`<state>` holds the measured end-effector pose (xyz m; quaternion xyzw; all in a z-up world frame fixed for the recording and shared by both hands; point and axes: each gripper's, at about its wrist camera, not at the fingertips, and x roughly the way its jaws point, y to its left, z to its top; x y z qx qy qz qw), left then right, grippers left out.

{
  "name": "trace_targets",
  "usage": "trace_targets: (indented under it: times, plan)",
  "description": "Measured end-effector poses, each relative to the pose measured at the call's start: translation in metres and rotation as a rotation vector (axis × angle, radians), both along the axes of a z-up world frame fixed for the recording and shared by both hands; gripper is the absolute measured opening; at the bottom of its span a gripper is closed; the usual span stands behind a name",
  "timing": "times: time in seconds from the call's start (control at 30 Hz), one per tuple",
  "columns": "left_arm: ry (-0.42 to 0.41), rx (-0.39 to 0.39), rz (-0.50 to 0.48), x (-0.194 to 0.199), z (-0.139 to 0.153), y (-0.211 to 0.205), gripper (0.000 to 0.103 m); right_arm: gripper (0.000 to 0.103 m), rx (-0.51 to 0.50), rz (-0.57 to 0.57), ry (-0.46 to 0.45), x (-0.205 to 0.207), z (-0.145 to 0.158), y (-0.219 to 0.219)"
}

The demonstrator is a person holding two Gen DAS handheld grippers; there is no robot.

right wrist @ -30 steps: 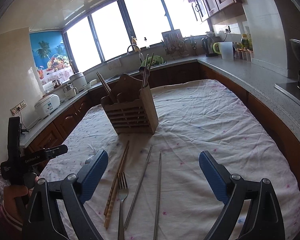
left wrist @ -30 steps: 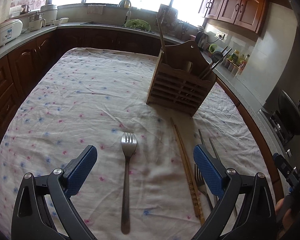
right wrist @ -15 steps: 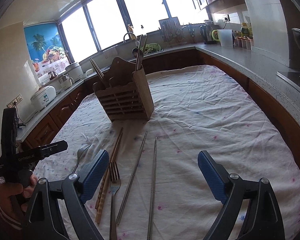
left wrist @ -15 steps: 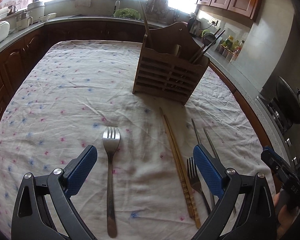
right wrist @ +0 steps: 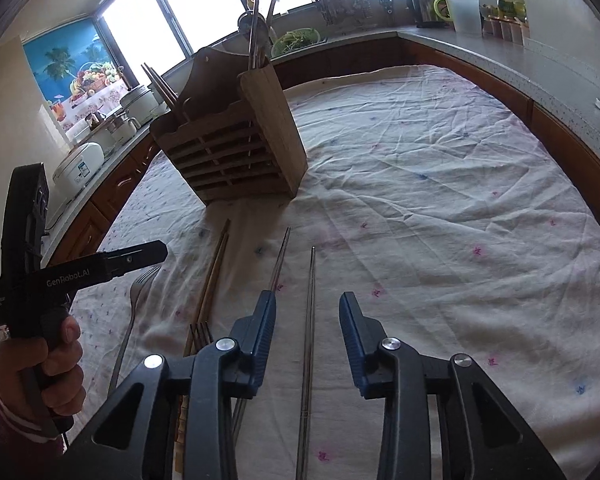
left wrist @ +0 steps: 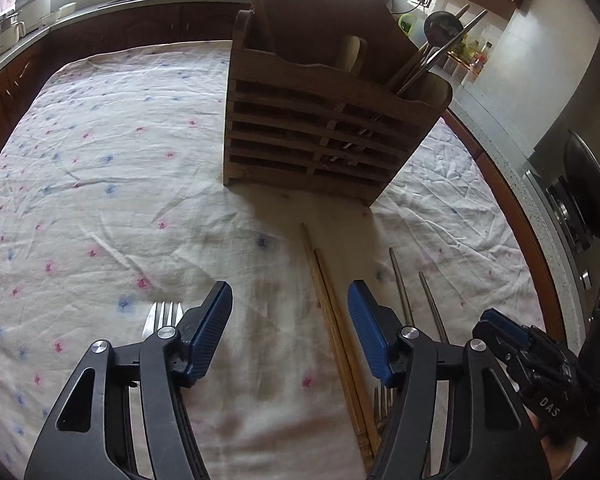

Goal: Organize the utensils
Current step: 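Close the left tool on a wooden chopstick while the right tool grasps a steel chopstick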

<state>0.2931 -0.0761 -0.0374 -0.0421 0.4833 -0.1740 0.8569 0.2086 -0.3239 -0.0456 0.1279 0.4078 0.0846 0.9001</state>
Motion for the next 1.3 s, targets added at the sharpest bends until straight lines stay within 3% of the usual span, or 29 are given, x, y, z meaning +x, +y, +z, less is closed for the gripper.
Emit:
trace_targets:
  times: [0.27, 0.4, 0.53, 0.7, 1.13, 1.3]
  plan:
    - [0.072, 0.092, -0.058, 0.049, -0.029, -0.034, 0.026, 0.03, 0.012, 0.009, 0.042, 0.018, -0.013, -0.001]
    - [0.025, 0.158, -0.111, 0.051, -0.029, -0.045, 0.024, 0.03, 0.019, 0.007, 0.048, 0.023, -0.016, -0.004]
    - [-0.001, 0.193, -0.206, 0.042, -0.029, -0.047, 0.011, 0.03, 0.019, 0.014, 0.06, 0.027, -0.018, -0.004]
    - [0.012, 0.244, -0.317, 0.023, -0.028, -0.035, 0.011, 0.028, -0.006, 0.042, 0.072, 0.028, -0.019, 0.002]
    - [0.064, 0.199, -0.265, 0.013, -0.028, -0.032, 0.017, 0.022, -0.141, 0.093, 0.108, 0.053, -0.027, 0.021]
    - [0.081, 0.249, -0.303, 0.011, -0.027, -0.038, 0.022, 0.022, -0.188, 0.13, 0.125, 0.06, -0.027, 0.027]
